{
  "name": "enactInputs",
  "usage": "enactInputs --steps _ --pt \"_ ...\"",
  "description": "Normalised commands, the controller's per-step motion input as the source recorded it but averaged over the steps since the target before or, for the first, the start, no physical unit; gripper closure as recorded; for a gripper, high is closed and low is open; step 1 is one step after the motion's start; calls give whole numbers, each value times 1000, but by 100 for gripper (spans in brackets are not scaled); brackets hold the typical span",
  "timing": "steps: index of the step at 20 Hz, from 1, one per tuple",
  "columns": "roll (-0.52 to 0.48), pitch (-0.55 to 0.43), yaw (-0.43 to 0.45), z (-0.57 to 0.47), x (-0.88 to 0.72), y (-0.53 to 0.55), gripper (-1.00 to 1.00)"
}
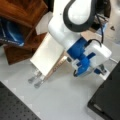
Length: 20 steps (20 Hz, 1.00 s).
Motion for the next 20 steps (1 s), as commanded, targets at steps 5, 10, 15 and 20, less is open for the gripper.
enactInputs --steps 5,10,15,20 --pt "10 72 133 425 272 303 100" --pt "30 92 87 475 312 302 100" --pt "62 111 28 432 242 201 100" --pt "78 88 -22 381 157 118 100"
